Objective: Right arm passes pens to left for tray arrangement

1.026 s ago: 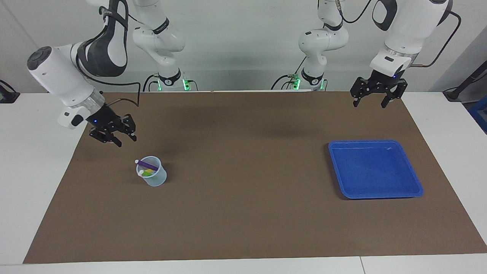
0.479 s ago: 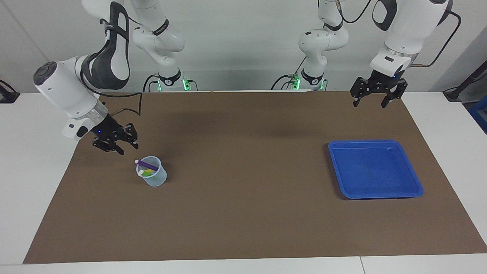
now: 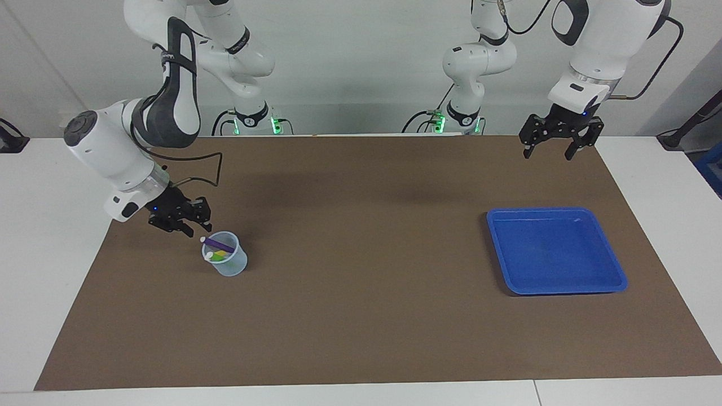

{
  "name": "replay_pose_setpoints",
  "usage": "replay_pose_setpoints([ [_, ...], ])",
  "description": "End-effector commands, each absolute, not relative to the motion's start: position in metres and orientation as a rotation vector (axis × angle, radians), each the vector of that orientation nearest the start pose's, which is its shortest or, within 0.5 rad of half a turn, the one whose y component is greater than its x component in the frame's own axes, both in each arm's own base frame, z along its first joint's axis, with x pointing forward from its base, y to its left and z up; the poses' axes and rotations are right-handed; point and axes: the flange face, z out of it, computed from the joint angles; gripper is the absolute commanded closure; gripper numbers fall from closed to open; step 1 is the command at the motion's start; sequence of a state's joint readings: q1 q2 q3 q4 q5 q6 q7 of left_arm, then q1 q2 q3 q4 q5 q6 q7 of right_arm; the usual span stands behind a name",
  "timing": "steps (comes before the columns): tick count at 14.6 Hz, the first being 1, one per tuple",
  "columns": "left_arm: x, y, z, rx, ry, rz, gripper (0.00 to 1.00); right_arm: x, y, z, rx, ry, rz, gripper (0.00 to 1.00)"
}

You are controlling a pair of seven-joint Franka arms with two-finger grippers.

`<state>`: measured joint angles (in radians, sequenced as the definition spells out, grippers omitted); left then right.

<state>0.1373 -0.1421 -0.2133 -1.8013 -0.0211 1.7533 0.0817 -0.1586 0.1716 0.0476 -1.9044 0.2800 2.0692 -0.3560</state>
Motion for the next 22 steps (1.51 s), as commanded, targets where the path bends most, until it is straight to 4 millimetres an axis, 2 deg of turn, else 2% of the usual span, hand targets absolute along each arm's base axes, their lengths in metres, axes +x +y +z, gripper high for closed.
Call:
replay_pose_setpoints([
  [1, 0.516, -0.048, 0.606, -3.101, 0.24, -0.154, 0.0, 0.6, -0.046, 0.412, -2.872, -0.102, -0.105, 0.51],
  [8, 0.515, -0.052, 0.607, -3.102, 0.251, -0.142, 0.0, 0.604, -0.052, 0.396, -2.889, -0.082, -0.102, 0.52],
  [13, 0.516, -0.041, 0.612, -3.102, 0.223, -0.152, 0.0, 0.609, -0.053, 0.383, -2.899, -0.075, -0.137, 0.57],
  [19, 0.507, -0.042, 0.617, -3.105, 0.225, -0.059, 0.0, 0.611, -0.036, 0.376, -2.895, -0.028, -0.107, 0.72],
  [20, 0.508, -0.041, 0.618, -3.106, 0.222, -0.077, 0.0, 0.611, -0.028, 0.376, -2.894, -0.044, -0.102, 0.77],
  [22, 0.509, -0.04, 0.619, -3.107, 0.218, -0.087, 0.0, 0.611, -0.028, 0.376, -2.894, -0.047, -0.1, 0.92],
])
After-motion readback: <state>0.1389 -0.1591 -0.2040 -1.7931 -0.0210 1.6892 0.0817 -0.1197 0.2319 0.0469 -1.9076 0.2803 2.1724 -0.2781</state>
